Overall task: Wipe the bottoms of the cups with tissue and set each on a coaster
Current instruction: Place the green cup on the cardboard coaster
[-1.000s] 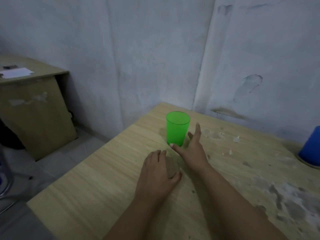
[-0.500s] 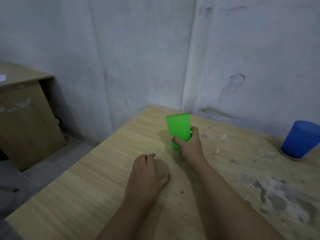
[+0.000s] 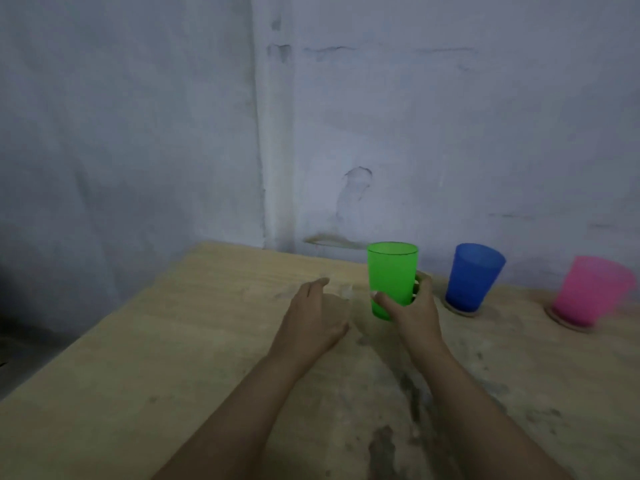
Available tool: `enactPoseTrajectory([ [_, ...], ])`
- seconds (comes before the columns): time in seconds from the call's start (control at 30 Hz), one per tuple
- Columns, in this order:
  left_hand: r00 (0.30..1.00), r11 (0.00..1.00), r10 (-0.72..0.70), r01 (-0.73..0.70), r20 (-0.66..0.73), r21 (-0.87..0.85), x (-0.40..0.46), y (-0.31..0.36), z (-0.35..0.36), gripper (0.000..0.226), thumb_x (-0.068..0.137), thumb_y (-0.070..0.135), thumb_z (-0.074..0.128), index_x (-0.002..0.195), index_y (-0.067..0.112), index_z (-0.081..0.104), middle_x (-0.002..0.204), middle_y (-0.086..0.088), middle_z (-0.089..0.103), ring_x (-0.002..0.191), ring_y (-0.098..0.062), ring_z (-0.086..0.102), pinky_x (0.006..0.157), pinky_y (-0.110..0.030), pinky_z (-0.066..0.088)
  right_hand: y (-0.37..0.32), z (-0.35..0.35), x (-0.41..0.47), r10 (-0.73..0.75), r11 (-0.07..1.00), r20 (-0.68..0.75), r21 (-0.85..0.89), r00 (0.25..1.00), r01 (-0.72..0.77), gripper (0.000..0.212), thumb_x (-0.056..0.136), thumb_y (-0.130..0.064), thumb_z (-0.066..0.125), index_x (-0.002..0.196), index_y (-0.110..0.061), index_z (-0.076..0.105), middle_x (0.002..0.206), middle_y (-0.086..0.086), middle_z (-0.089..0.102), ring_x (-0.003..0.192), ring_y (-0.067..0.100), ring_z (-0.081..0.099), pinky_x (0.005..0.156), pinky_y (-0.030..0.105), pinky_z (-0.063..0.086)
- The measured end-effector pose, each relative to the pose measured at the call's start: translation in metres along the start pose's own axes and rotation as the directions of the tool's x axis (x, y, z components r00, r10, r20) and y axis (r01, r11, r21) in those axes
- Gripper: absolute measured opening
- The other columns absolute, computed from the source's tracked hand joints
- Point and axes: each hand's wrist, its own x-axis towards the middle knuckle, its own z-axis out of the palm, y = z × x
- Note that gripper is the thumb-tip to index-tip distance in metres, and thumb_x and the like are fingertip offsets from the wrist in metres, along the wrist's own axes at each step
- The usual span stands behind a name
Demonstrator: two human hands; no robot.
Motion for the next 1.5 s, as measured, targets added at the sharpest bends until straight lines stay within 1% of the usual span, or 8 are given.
enactPoseTrajectory([
  [0.1, 0.999, 0.999, 0.014, -0.012, 0.047, -0.049, 0.026, 0.012, 0.030, 0.084, 0.068, 0.026, 0.078, 0.139, 0.016, 0.035, 0.137, -0.001, 0.039, 0.124, -0.015, 0.042, 0.089, -0.007, 0.024, 0.009, -0.025, 0.015, 0.005, 1.000, -0.039, 0.003, 0.999, -0.005, 0.060, 0.070, -0.019, 0.078, 0.116, -0.019, 0.039, 0.107, 0.002, 0.053, 0.091, 0.019, 0.055, 0.073, 0.033, 0.048],
  [0.2, 0.995, 0.997, 0.046, -0.040, 0.094, -0.059, 0.048, 0.018, 0.057, 0.082, 0.069, 0.027, 0.078, 0.138, 0.013, 0.036, 0.137, -0.004, 0.039, 0.123, -0.017, 0.043, 0.087, -0.005, 0.023, 0.019, -0.041, 0.026, 0.011, 1.000, -0.060, 0.015, 0.998, -0.010, 0.058, 0.071, -0.018, 0.078, 0.114, -0.022, 0.039, 0.103, -0.001, 0.054, 0.085, 0.011, 0.055, 0.066, 0.026, 0.045],
  [0.47, 0.984, 0.997, 0.043, -0.032, 0.174, -0.064, 0.084, 0.014, 0.087, 0.087, 0.066, 0.029, 0.084, 0.138, 0.011, 0.037, 0.139, -0.007, 0.039, 0.124, -0.019, 0.043, 0.096, -0.018, 0.031, 0.041, -0.056, 0.044, 0.026, 1.000, 0.007, 0.002, 1.000, -0.026, 0.061, 0.073, -0.016, 0.076, 0.119, -0.024, 0.037, 0.100, -0.010, 0.051, 0.087, 0.001, 0.052, 0.063, 0.021, 0.044],
  [0.97, 0.998, 0.999, -0.010, 0.014, 0.065, -0.050, 0.078, 0.002, 0.089, 0.090, 0.062, 0.054, 0.077, 0.135, 0.016, 0.042, 0.128, -0.003, 0.056, 0.113, -0.020, 0.054, 0.088, -0.032, 0.047, 0.038, 0.004, 0.060, 0.042, 0.984, 0.064, 0.173, 0.997, -0.052, 0.058, 0.067, -0.016, 0.081, 0.113, -0.022, 0.047, 0.102, -0.008, 0.060, 0.094, 0.006, 0.059, 0.065, 0.013, 0.050],
  [1.17, 0.999, 0.996, -0.001, 0.005, 0.040, -0.093, 0.082, -0.001, 0.091, 0.067, 0.065, 0.039, 0.078, 0.123, 0.021, 0.051, 0.113, 0.001, 0.063, 0.098, -0.017, 0.060, 0.077, -0.036, 0.051, 0.044, 0.011, 0.062, 0.032, 0.995, 0.107, 0.088, 0.994, -0.042, 0.059, 0.063, -0.021, 0.083, 0.109, -0.029, 0.046, 0.096, -0.020, 0.057, 0.089, -0.002, 0.058, 0.057, 0.007, 0.046],
  [1.27, 1.000, 0.994, -0.007, 0.010, 0.027, -0.109, 0.082, -0.004, 0.093, 0.063, 0.066, 0.034, 0.077, 0.121, 0.023, 0.050, 0.110, 0.001, 0.064, 0.095, -0.018, 0.060, 0.070, -0.031, 0.047, 0.046, 0.013, 0.062, -0.008, 1.000, 0.132, -0.017, 0.991, 0.011, 0.061, 0.064, -0.026, 0.083, 0.113, -0.026, 0.048, 0.101, -0.015, 0.060, 0.091, 0.000, 0.058, 0.066, 0.011, 0.048],
  [1.37, 0.999, 0.992, -0.020, 0.024, 0.026, -0.127, 0.083, -0.008, 0.094, 0.063, 0.065, 0.031, 0.076, 0.121, 0.023, 0.049, 0.109, 0.000, 0.064, 0.092, -0.018, 0.060, 0.066, -0.028, 0.044, 0.048, 0.015, 0.062, -0.044, 0.992, 0.147, -0.113, 0.988, 0.060, 0.063, 0.066, -0.031, 0.080, 0.120, -0.023, 0.047, 0.109, -0.006, 0.062, 0.097, 0.011, 0.059, 0.075, 0.025, 0.051],
  [1.5, 0.999, 0.992, -0.039, 0.041, 0.017, -0.123, 0.084, -0.010, 0.096, 0.075, 0.064, 0.020, 0.076, 0.131, 0.022, 0.041, 0.113, -0.004, 0.064, 0.095, -0.022, 0.061, 0.066, -0.027, 0.041, 0.051, 0.017, 0.062, -0.052, 0.975, 0.167, -0.205, 0.985, 0.086, 0.061, 0.067, -0.034, 0.078, 0.118, -0.025, 0.045, 0.101, -0.011, 0.056, 0.091, 0.010, 0.056, 0.067, 0.020, 0.044],
])
